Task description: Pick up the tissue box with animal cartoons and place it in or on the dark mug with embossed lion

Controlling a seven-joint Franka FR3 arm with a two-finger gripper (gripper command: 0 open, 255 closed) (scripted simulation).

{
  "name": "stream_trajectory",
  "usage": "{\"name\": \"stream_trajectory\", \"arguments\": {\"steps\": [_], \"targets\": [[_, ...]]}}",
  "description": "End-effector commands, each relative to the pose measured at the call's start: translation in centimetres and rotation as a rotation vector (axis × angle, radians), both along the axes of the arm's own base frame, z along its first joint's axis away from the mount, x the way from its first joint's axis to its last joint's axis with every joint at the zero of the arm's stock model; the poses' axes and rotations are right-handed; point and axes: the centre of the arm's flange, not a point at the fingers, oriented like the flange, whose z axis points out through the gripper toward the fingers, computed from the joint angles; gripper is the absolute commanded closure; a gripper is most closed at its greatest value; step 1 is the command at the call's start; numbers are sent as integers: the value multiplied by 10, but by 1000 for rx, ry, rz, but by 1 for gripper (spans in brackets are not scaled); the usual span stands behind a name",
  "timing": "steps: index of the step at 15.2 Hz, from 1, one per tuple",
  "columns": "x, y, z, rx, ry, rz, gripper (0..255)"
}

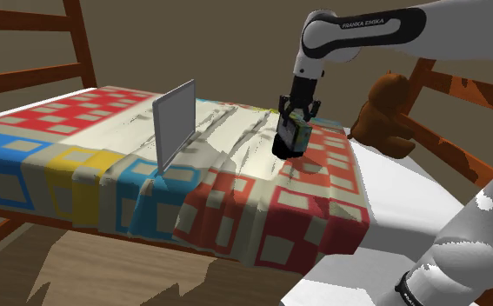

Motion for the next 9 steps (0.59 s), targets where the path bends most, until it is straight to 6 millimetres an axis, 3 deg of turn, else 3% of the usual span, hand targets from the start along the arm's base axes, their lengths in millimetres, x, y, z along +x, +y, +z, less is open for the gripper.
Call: {"name": "stream_trajectory", "arguments": {"steps": [1, 9], "targets": [[14, -21, 3, 0, 0, 1, 255], [72, -109, 12, 0, 0, 1, 255]]}}
